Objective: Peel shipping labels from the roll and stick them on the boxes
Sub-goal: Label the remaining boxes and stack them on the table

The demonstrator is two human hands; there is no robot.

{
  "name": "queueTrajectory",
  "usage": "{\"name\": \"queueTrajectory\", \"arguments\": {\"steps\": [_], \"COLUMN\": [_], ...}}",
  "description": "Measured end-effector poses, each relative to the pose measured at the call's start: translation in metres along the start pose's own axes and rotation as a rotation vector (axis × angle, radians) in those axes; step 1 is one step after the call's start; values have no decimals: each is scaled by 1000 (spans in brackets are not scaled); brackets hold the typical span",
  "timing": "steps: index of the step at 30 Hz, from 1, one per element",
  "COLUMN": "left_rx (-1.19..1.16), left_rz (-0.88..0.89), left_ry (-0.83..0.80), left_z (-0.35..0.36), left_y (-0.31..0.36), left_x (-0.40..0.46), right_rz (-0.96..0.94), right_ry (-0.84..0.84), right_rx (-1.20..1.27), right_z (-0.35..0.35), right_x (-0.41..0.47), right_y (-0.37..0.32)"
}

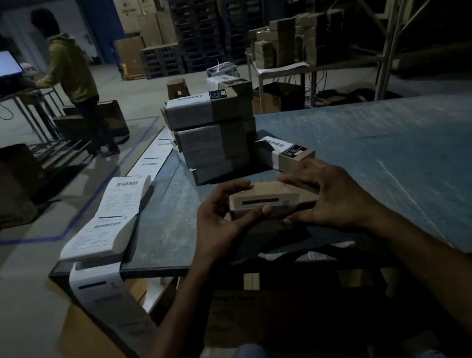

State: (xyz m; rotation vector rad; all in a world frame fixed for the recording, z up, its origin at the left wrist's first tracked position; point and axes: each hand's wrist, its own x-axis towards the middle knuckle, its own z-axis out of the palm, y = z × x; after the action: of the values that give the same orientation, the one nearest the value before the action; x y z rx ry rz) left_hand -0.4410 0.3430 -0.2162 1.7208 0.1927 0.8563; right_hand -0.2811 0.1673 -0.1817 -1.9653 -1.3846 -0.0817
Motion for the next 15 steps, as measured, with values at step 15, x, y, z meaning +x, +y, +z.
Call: {"name": "queueTrajectory", "arguments": {"steps": [15], "left_rx": [-309], "left_rz": [-236], "left_ry": [113], "left_z": [8], "left_y": [-23], "left_x": [-15], "right_rz": [261], "right_ry": [159], "right_rx": [366], "right_z": [34], "right_x": [-3], "right_y": [2]}}
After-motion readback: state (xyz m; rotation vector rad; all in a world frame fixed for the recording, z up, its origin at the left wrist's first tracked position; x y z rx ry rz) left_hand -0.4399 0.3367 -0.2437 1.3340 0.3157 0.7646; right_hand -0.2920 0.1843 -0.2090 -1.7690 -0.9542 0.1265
